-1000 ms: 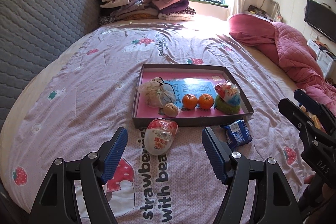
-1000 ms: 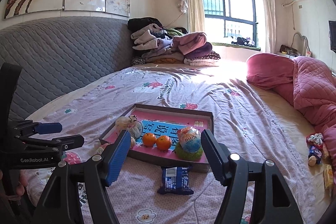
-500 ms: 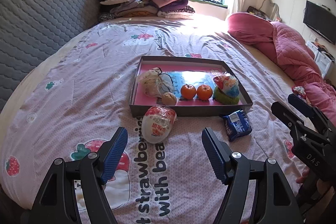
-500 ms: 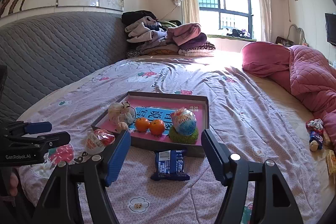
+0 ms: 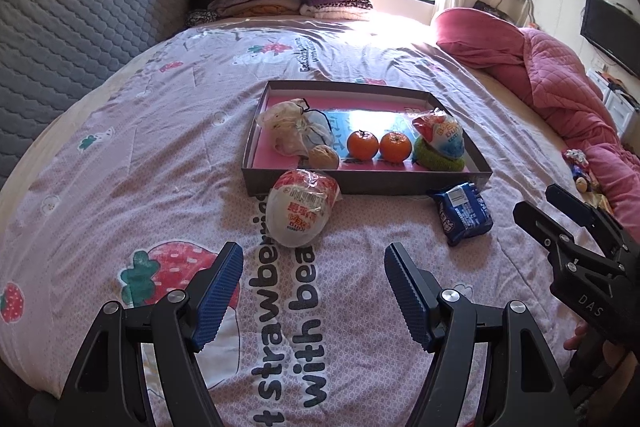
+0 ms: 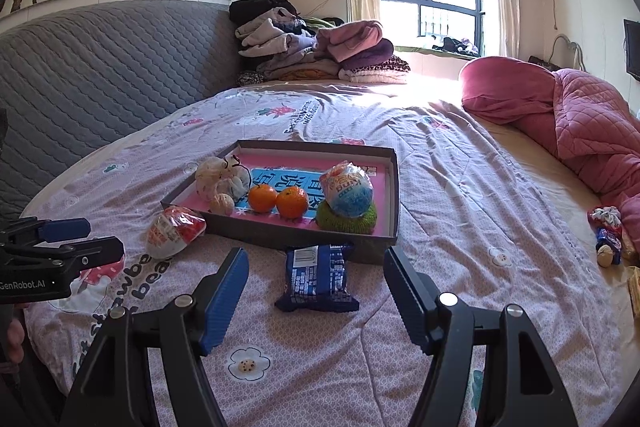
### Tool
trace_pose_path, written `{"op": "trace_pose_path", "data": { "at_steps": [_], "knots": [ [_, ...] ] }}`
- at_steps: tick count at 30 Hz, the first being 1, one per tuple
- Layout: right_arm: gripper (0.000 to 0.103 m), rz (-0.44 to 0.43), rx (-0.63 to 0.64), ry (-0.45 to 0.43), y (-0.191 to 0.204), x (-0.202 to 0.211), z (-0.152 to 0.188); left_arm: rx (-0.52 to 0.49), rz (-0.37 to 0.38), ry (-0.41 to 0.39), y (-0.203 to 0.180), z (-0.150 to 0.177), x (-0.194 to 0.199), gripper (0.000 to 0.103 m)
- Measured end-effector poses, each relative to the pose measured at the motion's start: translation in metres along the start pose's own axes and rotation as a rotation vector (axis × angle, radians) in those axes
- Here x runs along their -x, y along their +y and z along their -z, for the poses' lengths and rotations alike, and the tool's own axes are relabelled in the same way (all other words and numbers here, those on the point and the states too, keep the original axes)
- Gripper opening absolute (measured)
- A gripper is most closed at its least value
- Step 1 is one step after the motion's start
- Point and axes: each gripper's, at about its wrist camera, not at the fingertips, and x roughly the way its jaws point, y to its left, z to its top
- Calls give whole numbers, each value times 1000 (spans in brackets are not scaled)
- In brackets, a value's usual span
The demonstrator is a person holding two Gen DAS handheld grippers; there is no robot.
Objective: Organize objects
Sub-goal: 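Approach the wrapped bun with left tool while right tool approaches the blue packet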
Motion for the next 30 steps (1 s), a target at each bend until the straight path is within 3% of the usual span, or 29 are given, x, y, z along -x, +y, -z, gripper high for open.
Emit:
{"op": "trace_pose_path", "data": {
  "at_steps": [16,30],
  "knots": [
    [69,-24,-10,113,3,-20,18,0,23,68,5,19,-24,75],
    [69,-4,-8,144,4,-34,22,13,31,88,13,16,-45,75]
  ]
}}
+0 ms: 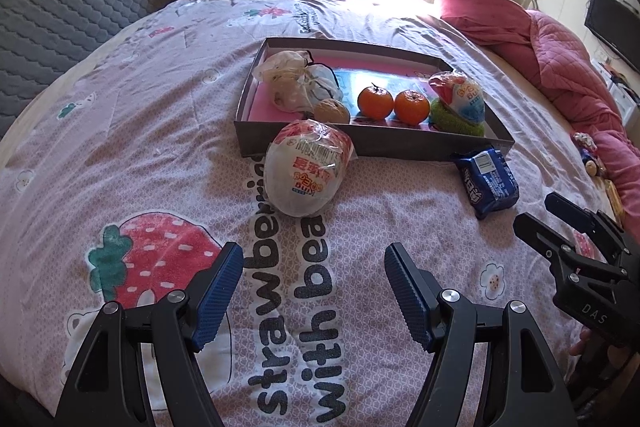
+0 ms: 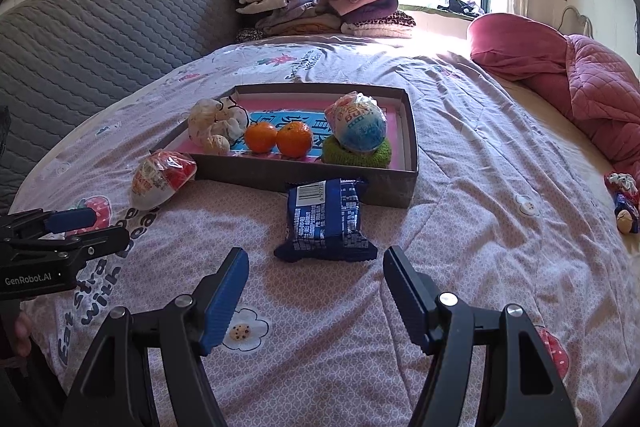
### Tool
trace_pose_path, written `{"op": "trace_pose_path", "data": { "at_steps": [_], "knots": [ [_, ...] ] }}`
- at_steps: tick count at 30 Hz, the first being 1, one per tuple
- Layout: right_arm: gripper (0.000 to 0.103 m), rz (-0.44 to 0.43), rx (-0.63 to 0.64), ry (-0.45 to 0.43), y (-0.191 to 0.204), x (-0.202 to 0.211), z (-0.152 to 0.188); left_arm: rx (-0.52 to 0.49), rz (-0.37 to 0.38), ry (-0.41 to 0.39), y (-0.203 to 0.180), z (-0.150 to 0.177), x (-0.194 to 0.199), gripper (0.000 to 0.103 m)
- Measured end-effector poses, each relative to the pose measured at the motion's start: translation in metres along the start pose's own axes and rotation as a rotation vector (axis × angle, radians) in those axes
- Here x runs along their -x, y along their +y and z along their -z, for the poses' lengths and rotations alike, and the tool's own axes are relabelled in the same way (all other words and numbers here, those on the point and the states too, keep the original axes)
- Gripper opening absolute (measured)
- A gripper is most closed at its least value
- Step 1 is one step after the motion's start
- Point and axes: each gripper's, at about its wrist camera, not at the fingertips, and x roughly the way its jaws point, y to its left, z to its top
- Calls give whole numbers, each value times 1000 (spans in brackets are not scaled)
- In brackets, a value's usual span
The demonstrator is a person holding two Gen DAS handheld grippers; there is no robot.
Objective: Organize objects
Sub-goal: 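Approach the wrapped bun with left tool while right tool approaches the blue packet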
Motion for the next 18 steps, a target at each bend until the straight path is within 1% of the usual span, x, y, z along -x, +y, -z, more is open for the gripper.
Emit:
{"op": "trace_pose_path", "data": {
  "at_steps": [12,18],
  "knots": [
    [69,26,-7,27,-3,-20,-3,-2,16,5,4,-17,-27,75],
    [69,29,-21,31,-4,-30,-10,-11,19,-2,7,-27,-38,75]
  ]
}}
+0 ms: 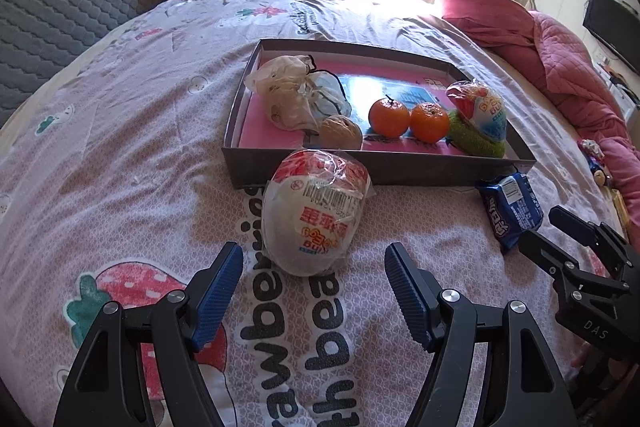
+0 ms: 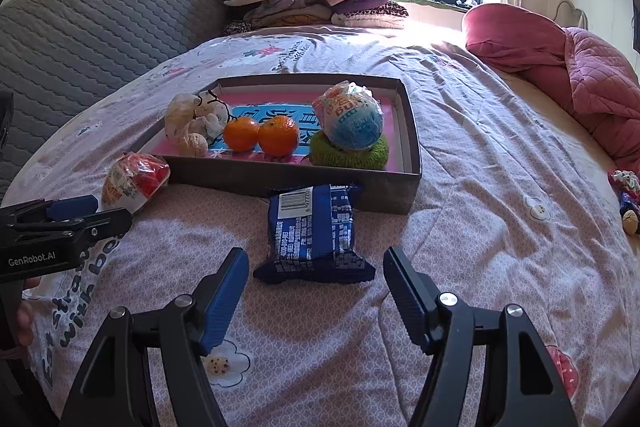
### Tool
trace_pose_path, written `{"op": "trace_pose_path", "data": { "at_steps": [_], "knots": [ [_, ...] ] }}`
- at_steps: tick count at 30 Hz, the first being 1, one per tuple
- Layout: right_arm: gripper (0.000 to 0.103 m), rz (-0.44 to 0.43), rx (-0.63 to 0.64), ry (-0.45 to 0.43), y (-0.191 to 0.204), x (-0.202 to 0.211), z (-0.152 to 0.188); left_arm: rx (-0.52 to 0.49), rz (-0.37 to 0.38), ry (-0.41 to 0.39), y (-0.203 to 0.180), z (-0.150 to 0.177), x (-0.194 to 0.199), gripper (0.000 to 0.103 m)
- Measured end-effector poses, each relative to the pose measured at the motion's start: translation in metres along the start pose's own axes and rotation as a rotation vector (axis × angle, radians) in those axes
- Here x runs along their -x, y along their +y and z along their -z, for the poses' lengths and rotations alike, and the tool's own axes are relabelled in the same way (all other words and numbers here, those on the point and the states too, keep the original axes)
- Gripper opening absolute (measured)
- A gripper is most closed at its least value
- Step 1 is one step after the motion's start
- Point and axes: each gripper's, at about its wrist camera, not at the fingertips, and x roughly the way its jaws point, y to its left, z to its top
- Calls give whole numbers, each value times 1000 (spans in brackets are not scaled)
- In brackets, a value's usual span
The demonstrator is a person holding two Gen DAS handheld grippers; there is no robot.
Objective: Organize objects
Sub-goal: 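Approach the wrapped bun with left tool while right tool approaches the blue packet, then close left tool on the wrapped bun while right tool closes on the blue packet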
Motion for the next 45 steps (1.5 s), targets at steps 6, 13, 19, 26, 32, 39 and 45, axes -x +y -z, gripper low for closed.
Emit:
{"op": "trace_pose_path", "data": {
  "at_steps": [6,13,19,26,32,39,45],
  "knots": [
    [69,-11,-21,28,-1,-14,-6,-21,4,-2,-1,-8,-12,75],
    [69,-8,-21,47,0,-30,-14,-20,13,11,0,-13,-26,75],
    [69,1,-18,75,2,-42,-16,-6,24,12,3,-18,-37,75],
    [68,8,-31,83,0,-48,-17,1,16,15,6,-23,-46,75],
    [63,2,-29,85,0,-49,-16,-4,16,14,6,-25,-49,75],
    [60,-11,-30,82,0,-48,-16,-11,28,4,5,-23,-47,65],
    [58,-18,-27,79,0,-47,-16,-7,50,2,4,-21,-45,55]
  ]
}}
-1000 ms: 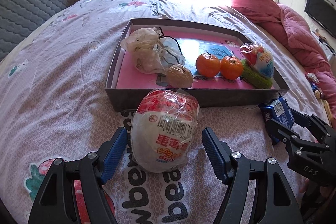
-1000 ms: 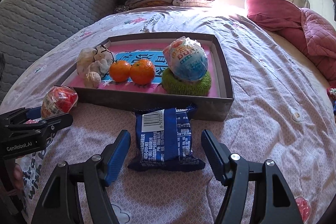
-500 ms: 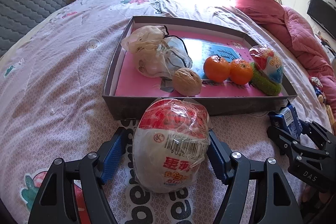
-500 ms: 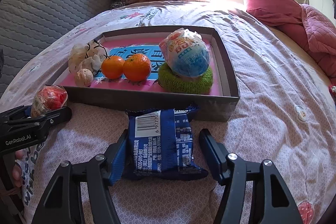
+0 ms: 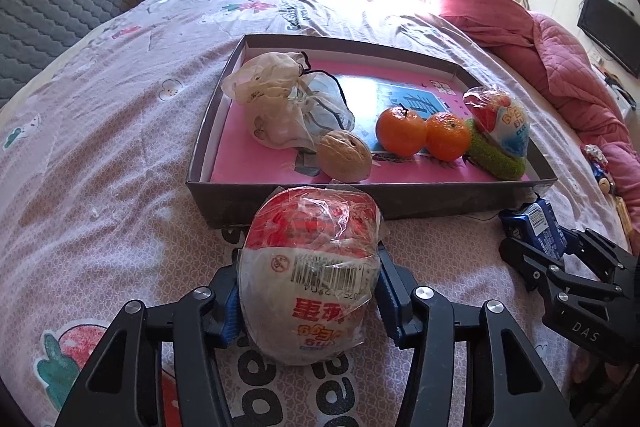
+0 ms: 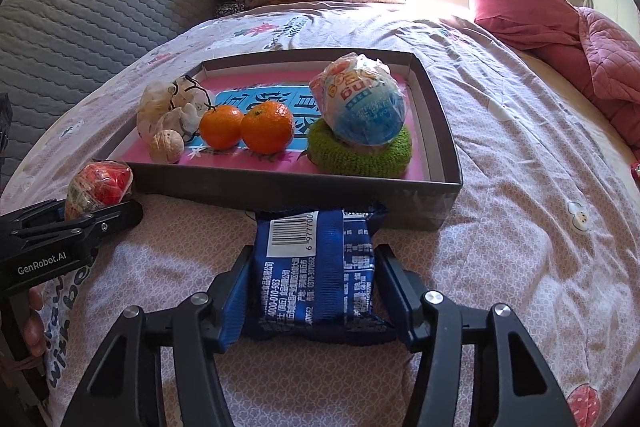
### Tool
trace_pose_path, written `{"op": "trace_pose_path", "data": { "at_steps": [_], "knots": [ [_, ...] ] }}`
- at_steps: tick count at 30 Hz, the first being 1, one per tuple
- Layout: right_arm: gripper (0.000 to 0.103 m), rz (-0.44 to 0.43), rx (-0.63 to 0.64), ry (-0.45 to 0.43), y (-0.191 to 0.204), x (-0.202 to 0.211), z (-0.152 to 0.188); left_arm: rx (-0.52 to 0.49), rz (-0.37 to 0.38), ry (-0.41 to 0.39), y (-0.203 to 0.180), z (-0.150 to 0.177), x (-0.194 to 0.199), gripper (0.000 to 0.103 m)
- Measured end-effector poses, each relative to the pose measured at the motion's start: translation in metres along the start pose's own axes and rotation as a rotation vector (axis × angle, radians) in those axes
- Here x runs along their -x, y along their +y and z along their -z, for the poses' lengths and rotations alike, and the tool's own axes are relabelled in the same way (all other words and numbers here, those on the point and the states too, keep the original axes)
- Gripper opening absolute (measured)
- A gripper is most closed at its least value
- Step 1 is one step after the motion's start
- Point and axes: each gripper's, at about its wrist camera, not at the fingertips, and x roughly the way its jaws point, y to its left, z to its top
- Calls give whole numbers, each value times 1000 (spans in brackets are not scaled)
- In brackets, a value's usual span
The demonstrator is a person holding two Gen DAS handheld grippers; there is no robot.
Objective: Organize objects
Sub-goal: 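Close left tool on the wrapped bun while right tool closes on the blue packet, then lift and carry the bun and blue packet over the tray with both tools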
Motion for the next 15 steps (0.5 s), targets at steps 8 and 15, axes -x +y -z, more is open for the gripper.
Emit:
{"op": "trace_pose_path", "data": {
  "at_steps": [8,15],
  "knots": [
    [54,-9,12,-11,2,3,0,-7,1,-20,-5,3,8,55],
    [53,-38,31,-29,7,9,0,-31,-14,-35,-13,6,17,55]
  ]
}}
